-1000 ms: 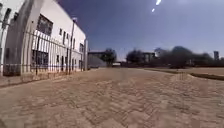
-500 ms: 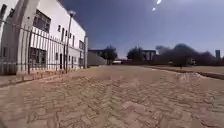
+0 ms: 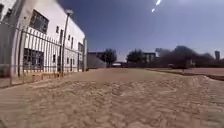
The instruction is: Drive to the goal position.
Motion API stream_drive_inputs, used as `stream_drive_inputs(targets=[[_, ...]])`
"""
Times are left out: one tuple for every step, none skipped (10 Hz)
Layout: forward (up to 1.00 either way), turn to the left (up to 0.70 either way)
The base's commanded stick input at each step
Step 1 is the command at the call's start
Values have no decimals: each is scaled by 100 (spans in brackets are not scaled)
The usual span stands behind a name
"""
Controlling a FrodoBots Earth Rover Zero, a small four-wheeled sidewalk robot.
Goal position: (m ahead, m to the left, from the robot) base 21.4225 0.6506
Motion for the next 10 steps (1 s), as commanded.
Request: stream_drive_inputs(targets=[[100, 0], [100, -1], [100, -20], [100, -39], [100, -31], [100, -21], [100, -12], [100, -2], [100, 0], [100, 0]])
